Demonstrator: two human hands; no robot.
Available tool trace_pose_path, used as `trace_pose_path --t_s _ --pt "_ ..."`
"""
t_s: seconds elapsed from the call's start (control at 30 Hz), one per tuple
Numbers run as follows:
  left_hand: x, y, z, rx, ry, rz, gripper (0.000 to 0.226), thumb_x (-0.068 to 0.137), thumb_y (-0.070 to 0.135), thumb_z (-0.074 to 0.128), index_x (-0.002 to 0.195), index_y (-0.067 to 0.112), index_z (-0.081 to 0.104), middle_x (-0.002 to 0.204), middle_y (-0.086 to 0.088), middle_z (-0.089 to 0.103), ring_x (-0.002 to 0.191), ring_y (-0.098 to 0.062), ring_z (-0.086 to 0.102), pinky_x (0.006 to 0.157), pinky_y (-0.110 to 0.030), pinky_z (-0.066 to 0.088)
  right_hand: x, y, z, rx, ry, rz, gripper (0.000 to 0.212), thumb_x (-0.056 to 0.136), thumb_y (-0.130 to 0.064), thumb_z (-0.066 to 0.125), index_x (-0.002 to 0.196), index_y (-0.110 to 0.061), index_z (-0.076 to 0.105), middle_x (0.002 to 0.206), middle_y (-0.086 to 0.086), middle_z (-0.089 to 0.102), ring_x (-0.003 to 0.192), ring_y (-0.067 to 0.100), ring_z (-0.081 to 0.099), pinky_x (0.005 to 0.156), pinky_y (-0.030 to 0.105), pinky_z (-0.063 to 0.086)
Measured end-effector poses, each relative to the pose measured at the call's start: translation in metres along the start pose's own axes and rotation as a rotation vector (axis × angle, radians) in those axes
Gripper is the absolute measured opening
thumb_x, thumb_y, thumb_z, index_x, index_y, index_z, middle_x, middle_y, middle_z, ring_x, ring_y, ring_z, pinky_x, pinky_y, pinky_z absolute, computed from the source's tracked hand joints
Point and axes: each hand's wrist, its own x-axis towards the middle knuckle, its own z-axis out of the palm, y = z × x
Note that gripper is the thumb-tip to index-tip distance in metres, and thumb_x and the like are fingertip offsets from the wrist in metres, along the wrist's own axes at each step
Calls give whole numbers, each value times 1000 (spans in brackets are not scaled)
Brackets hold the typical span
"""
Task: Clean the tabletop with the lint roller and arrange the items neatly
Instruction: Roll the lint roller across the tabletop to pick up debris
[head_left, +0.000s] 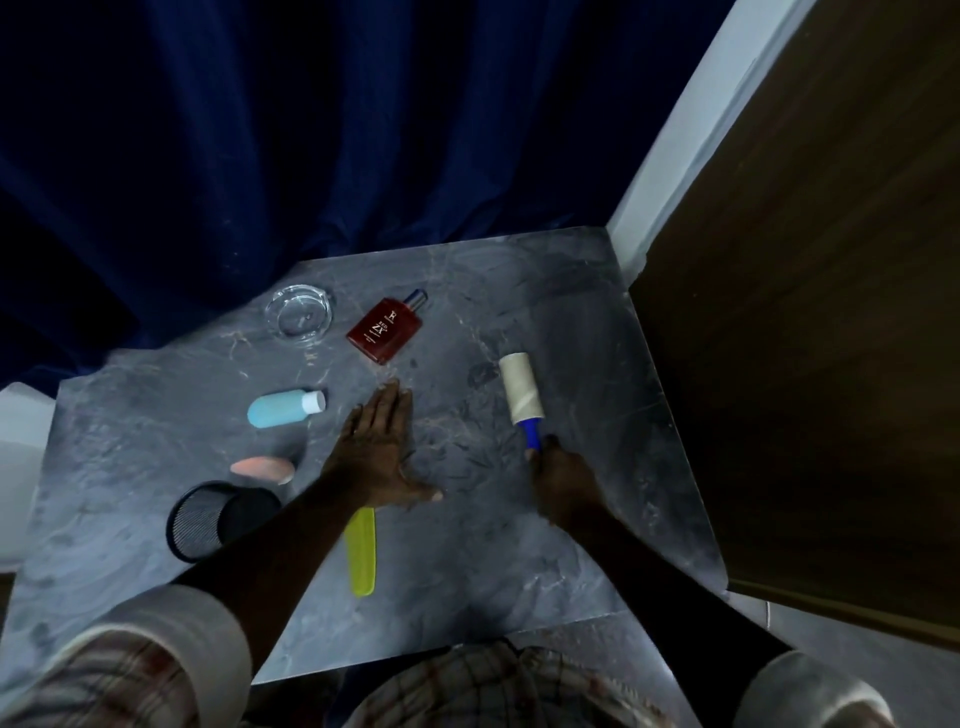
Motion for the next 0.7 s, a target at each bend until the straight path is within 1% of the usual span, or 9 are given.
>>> trace_pose_path --t_s 0.1,0.17,0.3,0.4,0.47,0.6,0.67,0.7 --pt "0 1 0 7 8 -3 164 47 103 56 168 16 -12 177 -10 -16 166 -28 -8 134 -51 5 -10 -25 17 -65 -23 -62 39 107 -39 37 128 -10 53 112 17 70 108 37 66 89 41 48" --pt "-1 0 0 12 12 -6 164 47 104 56 168 16 -11 177 -10 -15 166 -27 -9 134 -51 4 -15 -39 26 -48 -52 -82 39 106 -38 38 127 -9 54 113 17 70 109 37 66 89 41 49" --pt "0 -1 -1 19 5 0 164 47 105 54 168 17 -11 177 -10 -14 166 -27 -8 134 -52 4 -17 -60 37 35 -161 -68 34 104 -32 42 125 -8 54 114 19 70 107 38 67 90 40 53" --pt "-1 0 -1 23 5 1 164 47 105 55 168 16 -11 177 -10 -15 165 -28 -9 133 -54 5 -18 -66 38 57 -145 -42 36 104 -36 45 124 -9 55 118 18 69 113 37 64 92 39 48" --pt "0 -1 -1 19 -4 -3 164 47 105 55 168 17 -12 177 -9 -17 165 -27 -10 133 -53 4 -18 -61 35 64 -138 -17 37 104 -38 43 125 -9 57 119 18 69 114 37 64 91 39 48" --pt "0 0 0 -3 -7 -13 164 47 103 58 167 18 -13 177 -7 -17 165 -26 -11 133 -53 2 -14 -32 18 61 -68 60 37 106 -36 41 126 -9 58 121 18 69 114 37 63 90 40 47" --pt "-1 -1 -1 -4 -18 -11 164 46 105 55 167 19 -15 177 -6 -19 165 -26 -12 133 -54 2 -12 -15 7 158 -78 123 35 106 -35 44 121 -8 59 116 21 69 107 38 67 91 43 53" --pt "-2 -1 -1 -4 -20 -8 164 46 106 54 167 19 -16 177 -6 -20 165 -26 -13 133 -54 2 -12 -7 1 244 -89 161 34 105 -35 46 117 -8 60 112 22 70 101 40 69 91 48 55"
